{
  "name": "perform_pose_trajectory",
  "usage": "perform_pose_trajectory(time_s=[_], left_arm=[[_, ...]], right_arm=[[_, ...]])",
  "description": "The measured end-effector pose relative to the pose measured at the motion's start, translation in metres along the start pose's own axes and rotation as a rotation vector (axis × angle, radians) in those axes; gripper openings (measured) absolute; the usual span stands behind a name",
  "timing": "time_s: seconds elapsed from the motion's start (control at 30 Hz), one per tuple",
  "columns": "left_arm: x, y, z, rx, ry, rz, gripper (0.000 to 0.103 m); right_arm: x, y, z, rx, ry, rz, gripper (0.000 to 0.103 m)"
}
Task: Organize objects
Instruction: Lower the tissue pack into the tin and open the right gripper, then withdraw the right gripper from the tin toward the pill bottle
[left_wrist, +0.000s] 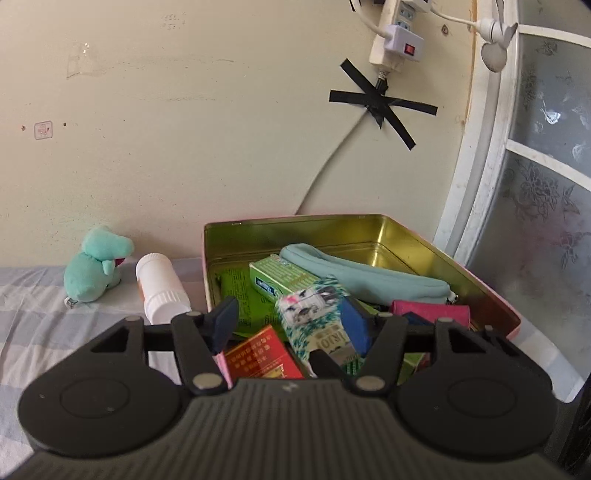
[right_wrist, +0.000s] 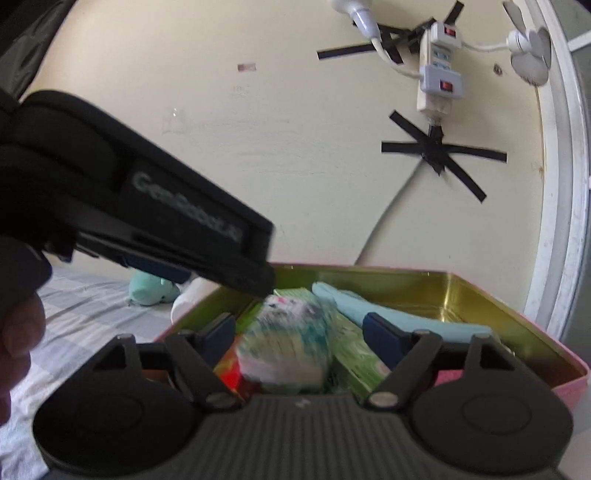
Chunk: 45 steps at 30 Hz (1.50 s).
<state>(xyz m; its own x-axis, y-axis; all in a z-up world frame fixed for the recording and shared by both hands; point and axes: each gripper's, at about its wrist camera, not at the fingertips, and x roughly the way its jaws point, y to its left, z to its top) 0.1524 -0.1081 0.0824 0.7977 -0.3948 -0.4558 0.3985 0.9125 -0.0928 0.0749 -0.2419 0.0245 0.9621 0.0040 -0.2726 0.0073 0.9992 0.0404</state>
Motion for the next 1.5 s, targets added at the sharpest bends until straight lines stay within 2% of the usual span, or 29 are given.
perform_pose_trajectory(time_s=[0.03, 0.07, 0.27, 0.4, 0.53, 0.73, 1.07, 1.5], left_arm=[[-0.003, 0.002, -0.001, -0.007, -0.011, 0.015, 0.067], [-0.005, 0.002, -0.001, -0.011, -0.021, 0.040, 0.070], [-0.022, 0.008, -0.010, -0.033, -0.009, 0.137, 0.070], [-0.033, 0.011, -0.020, -0.046, 0.014, 0.184, 0.074], [-0.039, 0.012, -0.028, -0.045, 0.047, 0.229, 0.074], [-0.045, 0.011, -0.035, -0.040, 0.060, 0.266, 0.074], [-0.047, 0.014, -0.043, -0.042, 0.071, 0.315, 0.074], [-0.047, 0.014, -0.051, -0.022, 0.083, 0.351, 0.074]], right_arm=[[-0.002, -0.005, 0.001, 0.032, -0.011, 0.001, 0.085], [-0.005, -0.008, 0.001, 0.047, -0.022, -0.002, 0.085], [-0.013, -0.006, 0.000, 0.045, -0.065, -0.017, 0.085], [-0.011, -0.010, -0.003, 0.083, -0.060, -0.036, 0.089], [-0.009, -0.020, -0.004, 0.164, -0.041, -0.045, 0.085], [-0.007, -0.033, -0.004, 0.254, -0.015, -0.042, 0.085], [-0.014, -0.017, -0.003, 0.171, -0.019, -0.010, 0.085], [-0.015, -0.017, -0.002, 0.184, -0.019, 0.006, 0.085]])
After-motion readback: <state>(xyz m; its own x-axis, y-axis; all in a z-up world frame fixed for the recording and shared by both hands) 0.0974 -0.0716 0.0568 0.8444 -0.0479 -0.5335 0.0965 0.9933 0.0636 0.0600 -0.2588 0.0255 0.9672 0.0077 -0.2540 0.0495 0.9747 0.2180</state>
